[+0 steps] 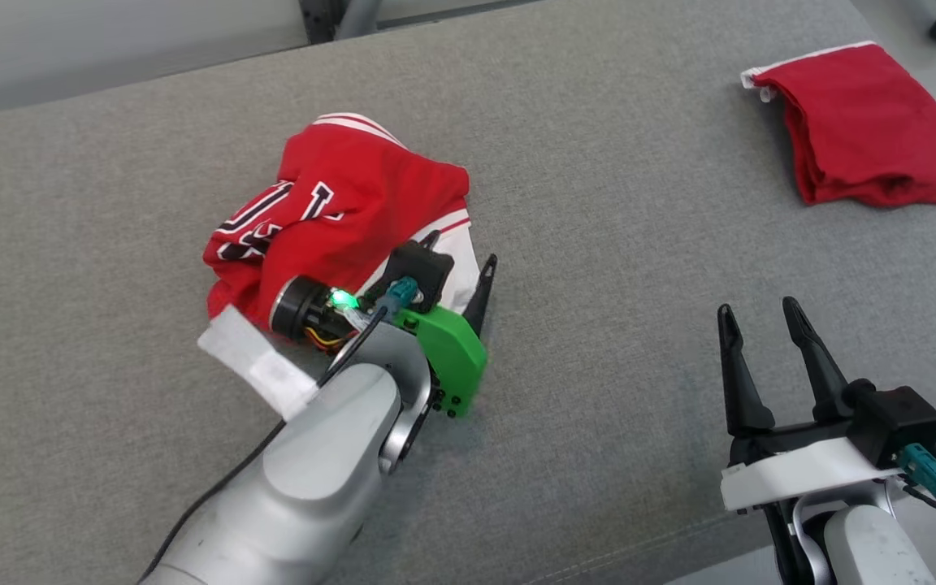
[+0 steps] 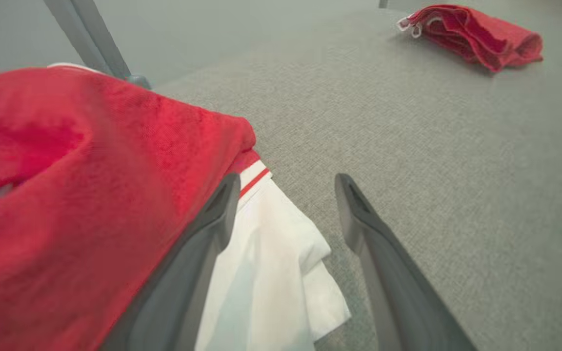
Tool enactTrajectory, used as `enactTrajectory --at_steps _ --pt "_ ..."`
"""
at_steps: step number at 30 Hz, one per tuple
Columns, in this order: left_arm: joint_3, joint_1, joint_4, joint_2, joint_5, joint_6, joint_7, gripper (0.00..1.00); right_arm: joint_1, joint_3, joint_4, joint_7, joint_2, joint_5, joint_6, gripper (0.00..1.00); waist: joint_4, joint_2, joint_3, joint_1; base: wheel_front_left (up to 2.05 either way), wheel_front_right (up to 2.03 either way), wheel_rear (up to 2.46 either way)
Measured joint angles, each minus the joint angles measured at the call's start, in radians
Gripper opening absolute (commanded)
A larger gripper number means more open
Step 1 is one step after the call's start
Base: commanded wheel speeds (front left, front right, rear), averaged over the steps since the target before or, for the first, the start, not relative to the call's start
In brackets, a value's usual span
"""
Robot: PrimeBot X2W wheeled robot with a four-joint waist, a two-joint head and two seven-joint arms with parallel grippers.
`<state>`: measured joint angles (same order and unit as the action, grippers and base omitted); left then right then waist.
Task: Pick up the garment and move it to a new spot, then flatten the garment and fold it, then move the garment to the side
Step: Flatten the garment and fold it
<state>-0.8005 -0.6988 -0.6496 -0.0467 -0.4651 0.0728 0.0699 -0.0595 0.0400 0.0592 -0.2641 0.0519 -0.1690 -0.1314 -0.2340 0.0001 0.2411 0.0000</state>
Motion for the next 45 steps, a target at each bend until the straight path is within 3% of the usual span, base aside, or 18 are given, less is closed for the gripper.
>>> enactTrajectory --at_steps 8,16,17,19,21,31,34,39,45 --pt "-0.061 -0.159 -0.160 0.000 -0.085 0.089 -0.137 1.00 -0.033 0.016 0.006 0.000 0.000 -0.038 0.000 1.00 -0.082 0.0000 0.074 0.0000 0.00 0.00 0.00" --pt "-0.101 -0.217 -0.306 0.000 -0.130 0.095 -0.175 1.00 -0.040 0.028 0.011 0.000 -0.001 -0.050 0.000 1.00 -0.141 0.0000 0.112 0.0000 0.00 0.00 0.00" --pt "-0.108 -0.224 -0.322 0.000 -0.132 0.095 -0.178 0.96 -0.043 0.029 0.011 0.000 -0.001 -0.051 0.000 1.00 -0.145 0.0000 0.116 0.0000 0.00 0.00 0.00" --pt "-0.119 -0.236 -0.350 0.002 -0.134 0.093 -0.177 0.39 -0.048 0.031 0.012 0.000 -0.001 -0.053 0.000 1.00 -0.153 0.0000 0.122 0.0000 0.00 0.00 0.00" --pt "-0.127 -0.245 -0.366 0.002 -0.138 0.087 -0.161 0.00 -0.050 0.033 0.012 0.000 -0.001 -0.054 0.000 1.00 -0.158 0.0000 0.125 0.0000 0.00 0.00 0.00" --pt "-0.134 -0.237 -0.337 -0.003 -0.239 0.040 -0.078 0.00 -0.042 0.031 0.023 0.000 -0.001 -0.056 0.000 1.00 -0.149 0.0000 0.079 0.0000 0.00 0.00 0.00" --pt "-0.120 -0.238 -0.273 -0.002 -0.315 0.007 -0.072 0.00 -0.035 0.032 0.026 0.000 -0.001 -0.057 0.000 1.00 -0.144 0.0000 0.050 0.0000 0.00 0.00 0.00" --pt "-0.048 -0.256 -0.148 -0.001 -0.534 -0.053 -0.103 0.00 -0.007 0.024 0.033 0.000 -0.001 -0.057 0.000 1.00 -0.136 0.0000 -0.009 0.0000 0.00 0.00 0.00" --pt "0.040 -0.352 -0.057 -0.002 -0.731 -0.052 -0.122 0.00 0.040 0.008 0.041 0.000 -0.002 -0.057 0.000 1.00 -0.122 0.0000 -0.088 0.0000 0.00 0.00 0.00"
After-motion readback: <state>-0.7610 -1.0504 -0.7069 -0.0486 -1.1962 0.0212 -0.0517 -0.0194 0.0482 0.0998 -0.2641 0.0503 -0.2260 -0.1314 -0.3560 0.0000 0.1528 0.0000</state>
